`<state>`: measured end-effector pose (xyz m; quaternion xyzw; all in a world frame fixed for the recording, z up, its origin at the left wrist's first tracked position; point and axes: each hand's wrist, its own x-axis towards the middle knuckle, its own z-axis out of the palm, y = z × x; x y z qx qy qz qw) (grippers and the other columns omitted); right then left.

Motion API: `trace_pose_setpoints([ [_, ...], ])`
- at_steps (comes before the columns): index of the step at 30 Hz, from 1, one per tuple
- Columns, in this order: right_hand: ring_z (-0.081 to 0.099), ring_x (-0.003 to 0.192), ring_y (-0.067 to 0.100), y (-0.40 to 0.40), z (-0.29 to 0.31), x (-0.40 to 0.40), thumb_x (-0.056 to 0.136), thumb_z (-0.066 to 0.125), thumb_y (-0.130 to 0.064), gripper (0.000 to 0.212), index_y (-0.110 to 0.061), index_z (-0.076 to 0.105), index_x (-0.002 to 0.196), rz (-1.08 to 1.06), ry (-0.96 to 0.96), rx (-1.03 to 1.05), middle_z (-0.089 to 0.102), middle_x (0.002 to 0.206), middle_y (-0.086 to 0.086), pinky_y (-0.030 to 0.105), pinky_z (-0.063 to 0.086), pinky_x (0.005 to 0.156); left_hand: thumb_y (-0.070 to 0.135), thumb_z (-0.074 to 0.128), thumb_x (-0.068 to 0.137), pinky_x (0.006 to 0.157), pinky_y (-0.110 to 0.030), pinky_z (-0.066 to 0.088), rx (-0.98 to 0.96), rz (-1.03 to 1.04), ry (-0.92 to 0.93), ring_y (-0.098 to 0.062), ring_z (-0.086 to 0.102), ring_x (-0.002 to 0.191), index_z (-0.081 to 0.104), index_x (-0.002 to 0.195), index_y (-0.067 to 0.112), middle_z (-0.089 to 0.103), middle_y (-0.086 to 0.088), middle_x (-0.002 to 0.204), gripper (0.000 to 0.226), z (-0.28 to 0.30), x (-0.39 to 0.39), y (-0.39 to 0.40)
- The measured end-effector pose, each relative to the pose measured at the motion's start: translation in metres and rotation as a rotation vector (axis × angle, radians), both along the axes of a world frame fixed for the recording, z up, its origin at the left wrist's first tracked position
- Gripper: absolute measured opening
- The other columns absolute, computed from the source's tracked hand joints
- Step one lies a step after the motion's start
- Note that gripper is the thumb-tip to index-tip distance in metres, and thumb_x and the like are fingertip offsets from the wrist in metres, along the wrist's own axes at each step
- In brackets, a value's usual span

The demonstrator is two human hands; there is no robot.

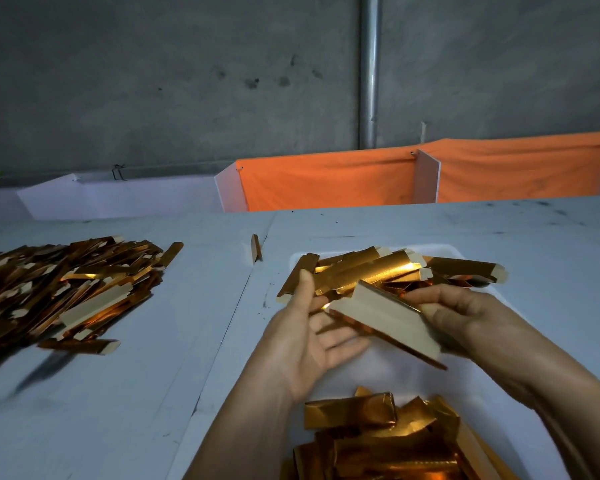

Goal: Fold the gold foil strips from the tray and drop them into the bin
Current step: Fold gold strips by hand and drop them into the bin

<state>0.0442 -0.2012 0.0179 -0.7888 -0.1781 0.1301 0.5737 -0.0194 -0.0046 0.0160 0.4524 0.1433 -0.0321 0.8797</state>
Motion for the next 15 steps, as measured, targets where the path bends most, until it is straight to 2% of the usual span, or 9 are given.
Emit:
trace_pose_setpoints([
  [2, 0.061, 0.093, 0.014, 0.006, -0.002, -0.002, 0.099, 0.046, -0.013, 0.026, -0.029, 0.067, 0.102, -0.04, -0.016, 0.032, 0.064, 0.101, -0.003, 0.022, 0.05, 0.068, 0.043, 0.061, 0.085, 0.081, -0.05, 0.055, -0.065, -0.159, 0.012, -0.037, 0.066, 0.1, 0.048, 0.124, 0.004, 0.066, -0.023, 0.112, 0.056, 0.0, -0.002, -0.003],
  [4, 0.062, 0.094, 0.015, 0.01, -0.003, -0.003, 0.099, 0.047, -0.015, 0.025, -0.03, 0.065, 0.103, -0.056, -0.032, 0.068, 0.065, 0.103, -0.003, 0.022, 0.051, 0.071, 0.022, 0.066, 0.085, 0.088, -0.047, 0.053, -0.057, -0.289, -0.047, -0.035, 0.063, 0.108, 0.048, 0.128, 0.004, 0.064, -0.022, 0.118, 0.05, -0.004, -0.003, -0.009],
  [7, 0.065, 0.09, 0.009, 0.01, -0.002, -0.006, 0.098, 0.047, -0.022, 0.023, -0.032, 0.067, 0.103, -0.007, -0.072, 0.05, 0.068, 0.097, -0.008, 0.016, 0.051, 0.066, -0.001, 0.053, 0.091, 0.086, -0.039, 0.055, 0.054, -0.232, -0.067, -0.03, 0.065, 0.106, 0.051, 0.127, 0.003, 0.066, -0.019, 0.115, 0.036, -0.008, -0.001, -0.014],
  [9, 0.068, 0.089, 0.005, 0.014, -0.003, -0.01, 0.098, 0.044, -0.027, 0.026, -0.029, 0.07, 0.101, 0.07, -0.042, 0.059, 0.072, 0.094, -0.008, 0.014, 0.053, 0.069, -0.002, 0.047, 0.094, 0.079, -0.034, 0.058, 0.125, -0.157, -0.061, -0.027, 0.068, 0.099, 0.058, 0.119, 0.001, 0.069, -0.018, 0.107, 0.028, -0.007, 0.0, -0.013],
  [12, 0.069, 0.095, 0.011, 0.022, -0.007, -0.012, 0.096, 0.05, -0.021, 0.022, -0.022, 0.072, 0.1, 0.094, 0.006, 0.083, 0.074, 0.097, -0.002, 0.03, 0.054, 0.085, 0.0, 0.046, 0.095, 0.08, -0.037, 0.058, 0.188, -0.136, -0.078, -0.026, 0.069, 0.098, 0.061, 0.114, -0.001, 0.07, -0.019, 0.105, 0.024, -0.006, -0.001, -0.011],
  [15, 0.07, 0.087, 0.012, 0.024, -0.009, -0.012, 0.088, 0.062, -0.014, 0.011, -0.019, 0.071, 0.093, 0.043, -0.009, 0.072, 0.074, 0.089, -0.001, 0.031, 0.055, 0.079, -0.003, 0.049, 0.093, 0.087, -0.04, 0.056, 0.259, -0.163, -0.079, -0.026, 0.068, 0.1, 0.062, 0.113, -0.001, 0.069, -0.018, 0.106, 0.024, -0.006, -0.002, -0.011],
])
